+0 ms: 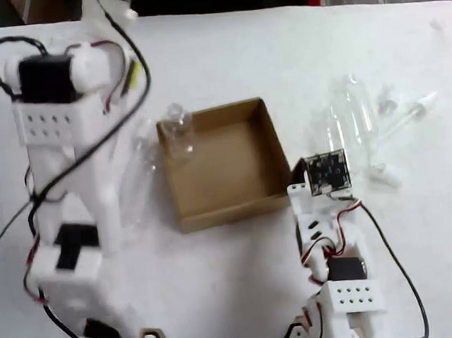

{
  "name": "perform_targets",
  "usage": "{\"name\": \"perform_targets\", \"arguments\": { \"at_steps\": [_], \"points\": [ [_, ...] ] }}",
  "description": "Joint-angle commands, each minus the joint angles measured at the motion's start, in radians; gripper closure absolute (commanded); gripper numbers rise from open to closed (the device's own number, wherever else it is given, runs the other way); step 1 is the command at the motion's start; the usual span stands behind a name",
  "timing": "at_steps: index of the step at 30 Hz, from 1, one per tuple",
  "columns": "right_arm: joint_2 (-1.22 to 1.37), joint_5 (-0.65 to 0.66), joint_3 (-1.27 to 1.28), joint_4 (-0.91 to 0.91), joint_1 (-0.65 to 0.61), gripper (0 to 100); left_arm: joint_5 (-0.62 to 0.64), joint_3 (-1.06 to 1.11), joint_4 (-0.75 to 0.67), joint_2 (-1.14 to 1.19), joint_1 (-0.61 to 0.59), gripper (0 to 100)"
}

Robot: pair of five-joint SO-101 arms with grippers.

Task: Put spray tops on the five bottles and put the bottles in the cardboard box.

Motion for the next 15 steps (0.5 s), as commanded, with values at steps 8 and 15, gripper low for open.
{"name": "perform_targets", "arguments": {
  "at_steps": [8, 15],
  "points": [
    [-0.001, 0.012, -0.012, -0.016, -0.004, 91.8, 0.029, 0.632, -0.249, -0.619, 0.26, 98],
    [-0.001, 0.012, -0.012, -0.015, -0.004, 91.8, 0.138, 1.131, -0.661, -0.872, 0.383, 98]
  ]
}}
